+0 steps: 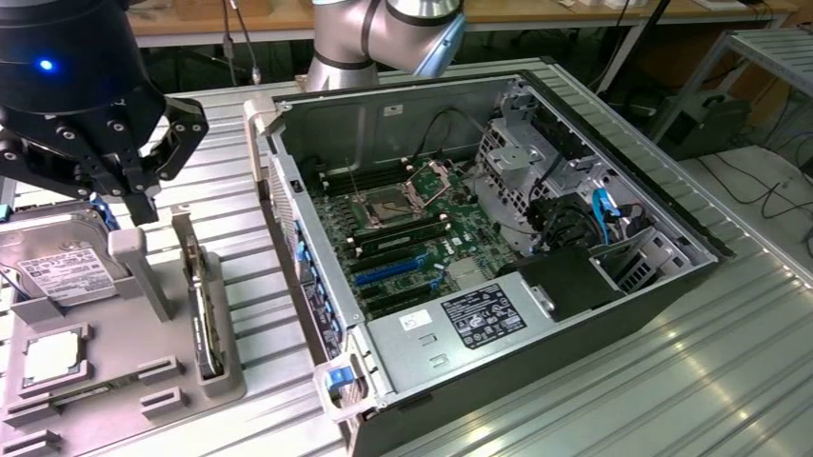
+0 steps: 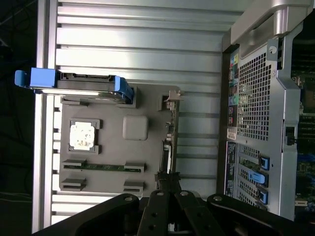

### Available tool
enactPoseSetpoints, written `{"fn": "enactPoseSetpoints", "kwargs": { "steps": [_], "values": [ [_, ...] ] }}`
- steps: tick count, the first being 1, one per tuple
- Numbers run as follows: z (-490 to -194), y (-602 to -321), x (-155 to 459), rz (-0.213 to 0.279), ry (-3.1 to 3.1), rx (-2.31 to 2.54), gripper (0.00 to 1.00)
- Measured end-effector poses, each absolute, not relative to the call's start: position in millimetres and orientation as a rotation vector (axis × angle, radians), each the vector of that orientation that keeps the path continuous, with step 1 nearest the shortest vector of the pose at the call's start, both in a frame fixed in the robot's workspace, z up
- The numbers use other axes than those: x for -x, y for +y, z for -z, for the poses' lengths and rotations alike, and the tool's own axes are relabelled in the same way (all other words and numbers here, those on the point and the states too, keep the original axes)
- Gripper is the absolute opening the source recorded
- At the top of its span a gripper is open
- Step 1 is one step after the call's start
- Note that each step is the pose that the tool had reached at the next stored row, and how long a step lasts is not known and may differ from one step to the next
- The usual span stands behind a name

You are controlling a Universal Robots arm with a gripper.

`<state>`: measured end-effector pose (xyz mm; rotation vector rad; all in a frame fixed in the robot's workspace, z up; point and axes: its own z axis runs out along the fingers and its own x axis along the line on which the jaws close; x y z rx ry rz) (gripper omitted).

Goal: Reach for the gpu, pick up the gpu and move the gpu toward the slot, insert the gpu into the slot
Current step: 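Pick up the gpu and move the gpu toward the slot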

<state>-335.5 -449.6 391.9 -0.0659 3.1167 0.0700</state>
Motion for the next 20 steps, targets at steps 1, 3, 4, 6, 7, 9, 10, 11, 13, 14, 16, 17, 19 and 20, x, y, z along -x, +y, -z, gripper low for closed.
{"fn": "enactPoseSetpoints", "kwargs": {
  "steps": [1,3,4,6,7,9,10,11,13,14,16,17,19,20],
  "values": [
    [-391.9,-449.6,335.5,-0.070,3.117,0.066,0.11],
    [-391.9,-449.6,335.5,-0.070,3.117,0.066,0.17],
    [-391.9,-449.6,335.5,-0.070,3.117,0.066,0.17],
    [-391.9,-449.6,335.5,-0.070,3.117,0.066,0.30],
    [-391.9,-449.6,335.5,-0.070,3.117,0.066,0.36],
    [-391.9,-449.6,335.5,-0.070,3.117,0.066,0.36],
    [-391.9,-449.6,335.5,-0.070,3.117,0.066,0.42],
    [-391.9,-449.6,335.5,-0.070,3.117,0.066,0.48],
    [-391.9,-449.6,335.5,-0.070,3.117,0.066,0.54],
    [-391.9,-449.6,335.5,-0.070,3.117,0.066,0.60],
    [-391.9,-449.6,335.5,-0.070,3.117,0.066,0.66],
    [-391.9,-449.6,335.5,-0.070,3.117,0.066,0.72],
    [-391.9,-449.6,335.5,-0.070,3.117,0.066,0.78],
    [-391.9,-449.9,335.5,-0.070,3.117,0.066,0.78]
  ]
}}
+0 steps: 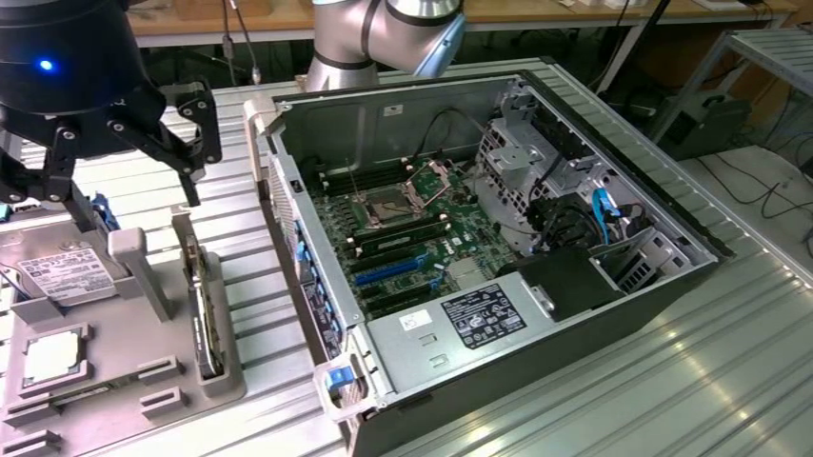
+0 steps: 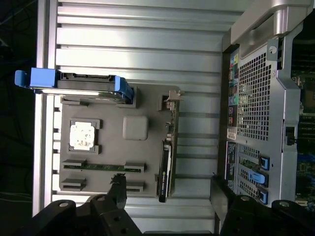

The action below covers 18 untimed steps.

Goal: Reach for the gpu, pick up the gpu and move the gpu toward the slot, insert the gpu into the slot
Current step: 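Pick up the gpu and move the gpu toward the slot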

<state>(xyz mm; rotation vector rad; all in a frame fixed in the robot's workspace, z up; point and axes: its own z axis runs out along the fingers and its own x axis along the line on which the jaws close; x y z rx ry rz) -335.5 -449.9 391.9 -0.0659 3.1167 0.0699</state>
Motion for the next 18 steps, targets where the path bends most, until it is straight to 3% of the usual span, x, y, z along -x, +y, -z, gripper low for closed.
{"fn": "enactPoseSetpoints", "kwargs": {
  "steps": [18],
  "values": [
    [-361,-450,335,-0.069,3.123,0.075,0.78]
  ]
}}
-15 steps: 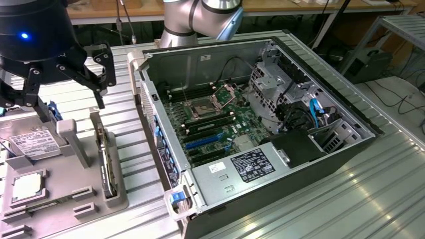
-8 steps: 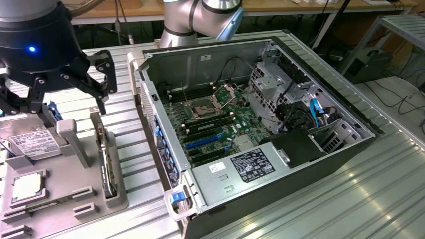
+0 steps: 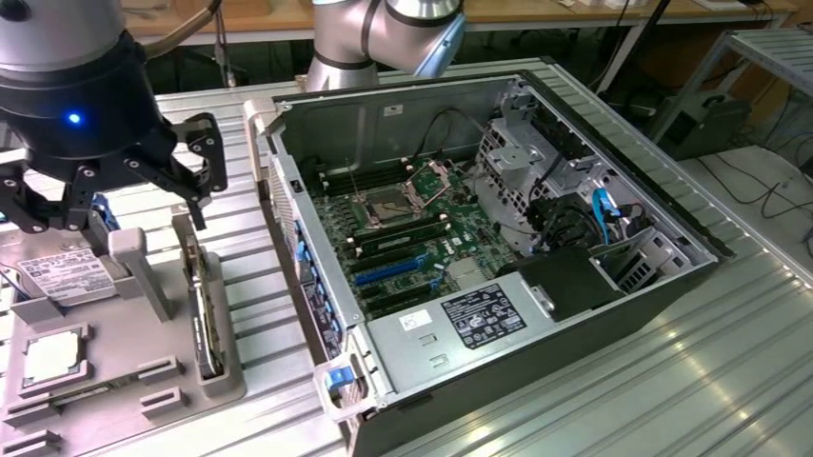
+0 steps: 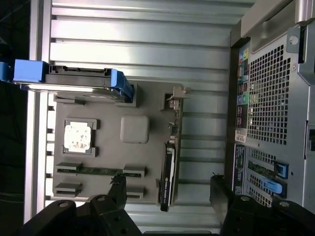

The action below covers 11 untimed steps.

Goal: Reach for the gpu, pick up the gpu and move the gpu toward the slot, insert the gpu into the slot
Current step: 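Pick up the gpu and move the gpu toward the slot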

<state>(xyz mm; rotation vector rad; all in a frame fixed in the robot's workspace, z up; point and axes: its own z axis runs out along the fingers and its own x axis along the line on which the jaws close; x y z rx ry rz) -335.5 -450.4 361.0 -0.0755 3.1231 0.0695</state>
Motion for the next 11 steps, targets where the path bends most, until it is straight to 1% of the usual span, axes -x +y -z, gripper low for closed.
{"fn": "enactPoseSetpoints", "kwargs": {
  "steps": [5,11],
  "values": [
    [-352,-452,336,-0.069,3.123,0.075,0.78],
    [-339,-452,335,-0.058,3.124,0.075,0.78]
  ]
}}
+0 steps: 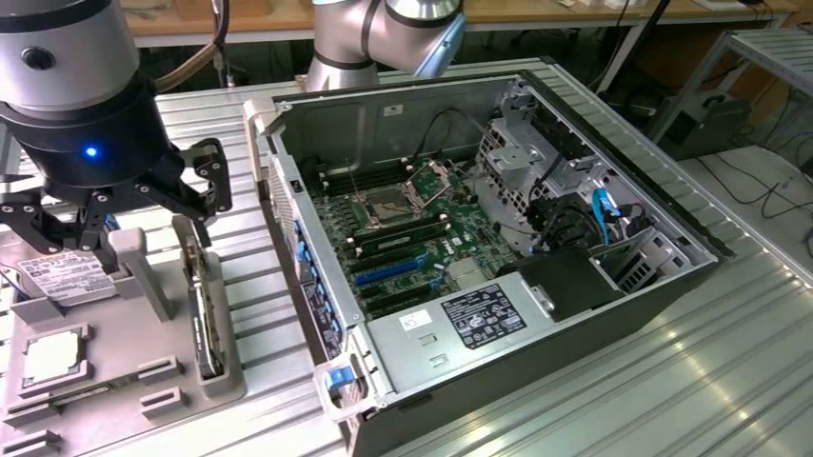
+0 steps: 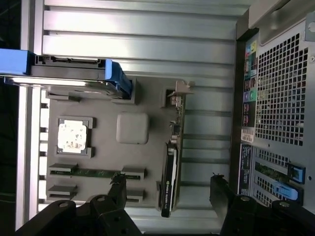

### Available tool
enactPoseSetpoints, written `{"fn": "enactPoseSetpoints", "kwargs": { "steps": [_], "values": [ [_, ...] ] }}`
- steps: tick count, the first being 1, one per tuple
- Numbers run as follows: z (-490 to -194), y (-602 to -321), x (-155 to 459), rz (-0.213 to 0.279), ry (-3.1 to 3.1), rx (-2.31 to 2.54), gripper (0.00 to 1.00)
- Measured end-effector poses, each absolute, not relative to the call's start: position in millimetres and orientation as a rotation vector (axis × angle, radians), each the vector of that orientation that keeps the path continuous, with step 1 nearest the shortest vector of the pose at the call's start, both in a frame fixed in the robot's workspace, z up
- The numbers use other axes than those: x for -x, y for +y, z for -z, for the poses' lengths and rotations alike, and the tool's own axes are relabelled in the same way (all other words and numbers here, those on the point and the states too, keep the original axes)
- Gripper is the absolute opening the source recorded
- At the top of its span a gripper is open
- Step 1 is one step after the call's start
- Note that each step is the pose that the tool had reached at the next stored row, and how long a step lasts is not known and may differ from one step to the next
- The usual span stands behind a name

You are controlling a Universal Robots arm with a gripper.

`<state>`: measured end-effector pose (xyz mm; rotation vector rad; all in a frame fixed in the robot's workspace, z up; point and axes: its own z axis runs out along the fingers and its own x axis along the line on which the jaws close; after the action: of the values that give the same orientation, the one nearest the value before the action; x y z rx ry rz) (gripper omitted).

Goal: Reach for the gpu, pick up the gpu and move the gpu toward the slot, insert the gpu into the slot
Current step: 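Pick up the gpu and move the gpu toward the slot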

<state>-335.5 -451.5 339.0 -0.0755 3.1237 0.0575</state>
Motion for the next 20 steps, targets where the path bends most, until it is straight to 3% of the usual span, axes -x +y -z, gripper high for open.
{"fn": "enactPoseSetpoints", "kwargs": {
  "steps": [20],
  "values": [
    [-307,-452,334,-0.054,3.126,0.033,0.78]
  ]
}}
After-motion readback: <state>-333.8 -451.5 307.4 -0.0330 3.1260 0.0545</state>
